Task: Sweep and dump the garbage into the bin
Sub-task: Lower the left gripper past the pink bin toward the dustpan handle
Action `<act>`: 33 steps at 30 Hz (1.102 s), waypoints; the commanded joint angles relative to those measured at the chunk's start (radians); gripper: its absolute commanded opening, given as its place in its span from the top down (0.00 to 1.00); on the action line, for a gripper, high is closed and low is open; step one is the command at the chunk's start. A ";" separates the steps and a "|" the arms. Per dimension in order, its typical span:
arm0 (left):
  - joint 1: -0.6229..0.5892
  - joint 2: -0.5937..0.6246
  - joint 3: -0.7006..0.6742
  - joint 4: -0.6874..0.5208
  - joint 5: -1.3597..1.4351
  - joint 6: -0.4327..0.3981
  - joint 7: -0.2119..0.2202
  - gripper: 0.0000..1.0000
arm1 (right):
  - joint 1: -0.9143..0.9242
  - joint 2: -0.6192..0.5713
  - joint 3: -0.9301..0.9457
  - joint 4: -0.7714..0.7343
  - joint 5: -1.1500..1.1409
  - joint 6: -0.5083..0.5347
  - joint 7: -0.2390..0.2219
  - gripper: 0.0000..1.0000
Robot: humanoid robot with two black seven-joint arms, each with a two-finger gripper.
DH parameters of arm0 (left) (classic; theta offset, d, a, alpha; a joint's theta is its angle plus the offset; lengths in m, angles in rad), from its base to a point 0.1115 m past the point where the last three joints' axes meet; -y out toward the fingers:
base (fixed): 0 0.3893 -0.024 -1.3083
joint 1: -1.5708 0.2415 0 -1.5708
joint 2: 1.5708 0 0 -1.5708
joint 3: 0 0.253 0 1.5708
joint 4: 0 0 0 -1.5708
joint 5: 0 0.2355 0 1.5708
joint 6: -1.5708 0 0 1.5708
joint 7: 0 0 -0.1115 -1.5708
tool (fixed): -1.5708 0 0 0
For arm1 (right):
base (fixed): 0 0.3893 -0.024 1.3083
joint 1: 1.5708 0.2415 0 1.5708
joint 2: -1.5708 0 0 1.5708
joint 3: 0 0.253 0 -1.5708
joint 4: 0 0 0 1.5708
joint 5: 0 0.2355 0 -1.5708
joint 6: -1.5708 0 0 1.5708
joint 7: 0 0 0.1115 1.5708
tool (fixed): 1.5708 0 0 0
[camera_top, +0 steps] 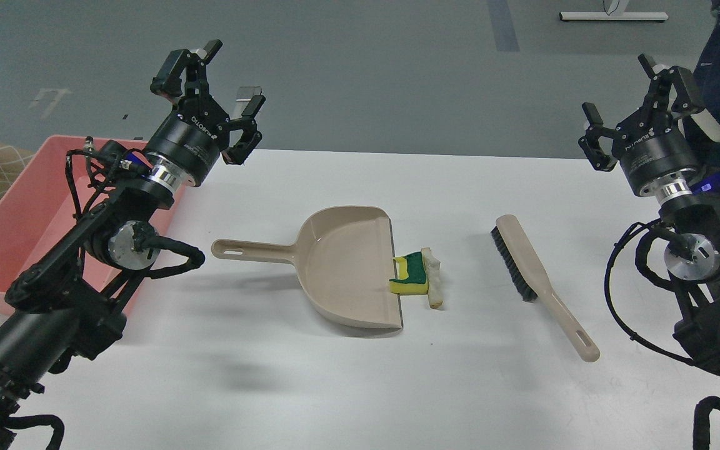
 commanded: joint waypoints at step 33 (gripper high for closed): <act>0.655 0.342 -0.028 -0.569 0.666 0.169 0.004 0.01 | -0.023 -0.008 0.000 0.009 0.007 -0.019 0.000 0.00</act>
